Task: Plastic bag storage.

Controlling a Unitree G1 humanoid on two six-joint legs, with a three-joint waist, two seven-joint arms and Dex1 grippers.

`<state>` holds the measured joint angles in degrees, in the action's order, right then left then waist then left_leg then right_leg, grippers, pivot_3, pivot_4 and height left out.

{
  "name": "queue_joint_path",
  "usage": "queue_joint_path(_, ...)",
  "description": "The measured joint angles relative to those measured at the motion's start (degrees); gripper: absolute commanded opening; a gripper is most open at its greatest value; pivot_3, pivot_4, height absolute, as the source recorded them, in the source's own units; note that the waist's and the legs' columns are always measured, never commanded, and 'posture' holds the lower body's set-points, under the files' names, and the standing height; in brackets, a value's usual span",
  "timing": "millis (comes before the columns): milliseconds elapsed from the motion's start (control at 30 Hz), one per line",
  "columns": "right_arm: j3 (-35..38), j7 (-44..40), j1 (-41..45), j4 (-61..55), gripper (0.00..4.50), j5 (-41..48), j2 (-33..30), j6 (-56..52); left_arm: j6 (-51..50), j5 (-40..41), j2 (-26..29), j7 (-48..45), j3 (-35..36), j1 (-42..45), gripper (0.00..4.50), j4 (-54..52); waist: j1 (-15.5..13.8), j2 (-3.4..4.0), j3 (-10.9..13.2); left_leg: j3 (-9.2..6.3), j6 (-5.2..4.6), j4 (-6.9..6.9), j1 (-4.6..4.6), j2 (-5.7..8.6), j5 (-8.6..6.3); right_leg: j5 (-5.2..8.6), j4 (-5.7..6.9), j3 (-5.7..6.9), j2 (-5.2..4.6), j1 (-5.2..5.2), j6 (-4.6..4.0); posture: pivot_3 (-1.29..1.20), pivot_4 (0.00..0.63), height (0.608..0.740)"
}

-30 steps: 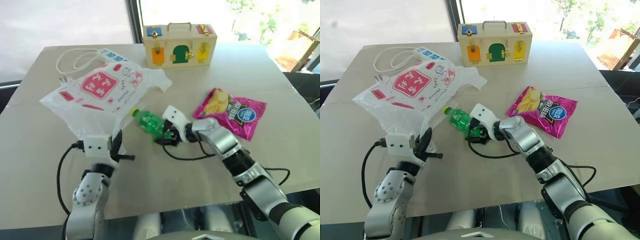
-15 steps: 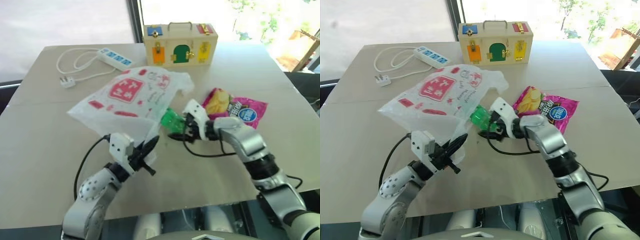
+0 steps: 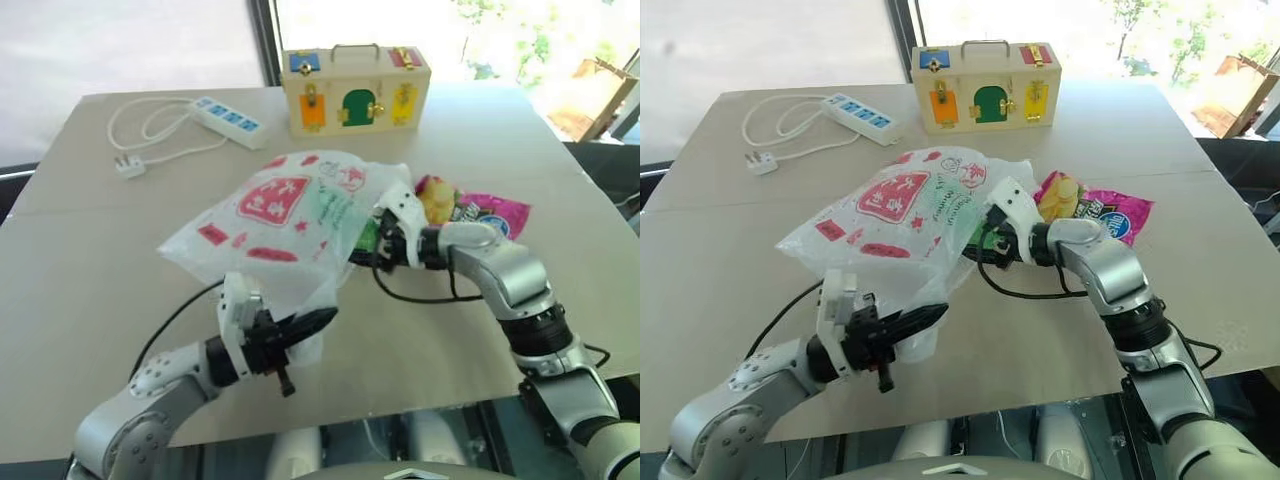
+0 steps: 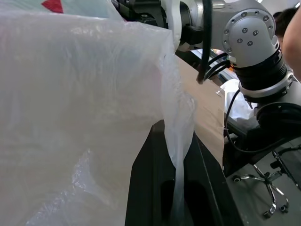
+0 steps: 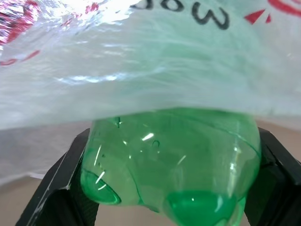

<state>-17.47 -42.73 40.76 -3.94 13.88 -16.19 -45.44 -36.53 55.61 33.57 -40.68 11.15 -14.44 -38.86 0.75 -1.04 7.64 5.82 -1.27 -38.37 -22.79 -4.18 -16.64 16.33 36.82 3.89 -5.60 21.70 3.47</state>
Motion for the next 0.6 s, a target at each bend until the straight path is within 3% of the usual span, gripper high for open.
queue_joint_path(167, -2.40, 5.69, 9.19, 15.92, 3.19, -5.07, 10.51, 6.20, 0.47, 8.97, -2.56, 5.49, 6.99, -0.64, 0.00, 0.06, 0.54, 0.01, 0.01, -0.01, 0.07, 0.02, 0.03, -0.01, 0.04, 0.00, 0.03, -0.01, 0.03, 0.01, 0.00, 0.00, 0.150, 0.740)
queue_joint_path(233, -2.21, 8.19, 11.91, 22.65, 4.23, -6.43, 15.52, 9.41, 0.71, 11.02, -3.94, 7.59, 8.08, -1.76, 0.00, 0.06, 0.51, 0.00, 0.00, 0.00, 0.07, 0.07, 0.00, -0.01, 0.04, 0.00, 0.04, 0.01, 0.04, 0.00, 0.00, 0.00, 0.150, 0.740)
queue_joint_path(267, -1.91, 8.89, 12.27, 24.16, 4.47, -6.43, 17.41, 10.29, 0.74, 11.51, -4.24, 8.21, 8.13, -1.90, 0.00, 0.06, 0.40, 0.00, 0.00, 0.00, 0.07, 0.08, -0.03, -0.01, 0.04, 0.00, 0.06, 0.03, 0.05, 0.00, 0.00, 0.00, 0.150, 0.740)
queue_joint_path(333, -0.86, 10.14, 12.74, 26.60, 4.47, -5.87, 21.12, 11.31, 0.78, 12.13, -4.60, 9.22, 8.13, -2.08, 0.00, 0.05, 0.28, 0.01, 0.00, 0.03, 0.08, 0.09, -0.05, 0.00, 0.04, 0.00, 0.04, 0.03, 0.04, -0.01, 0.00, 0.00, 0.150, 0.740)
queue_joint_path(467, 0.68, 11.17, 13.16, 27.82, 4.47, -5.49, 23.26, 12.17, 1.93, 13.11, -7.25, 11.71, 8.12, -2.06, 0.00, 0.02, 0.00, 0.02, 0.01, -0.03, 0.09, 0.04, -0.04, 0.02, 0.04, 0.00, 0.01, 0.09, 0.03, -0.06, 0.00, 0.00, 0.150, 0.740)
queue_joint_path(600, 1.50, 7.10, 8.98, 22.59, 4.47, -3.28, 19.21, 9.46, 4.28, 15.75, -10.56, 15.63, 8.85, -0.52, 0.00, 0.15, -0.01, -0.07, -0.05, -0.09, 0.14, 0.00, 0.02, 0.00, 0.07, 0.00, 0.02, 0.09, 0.03, -0.09, 0.00, 0.00, 0.150, 0.740)
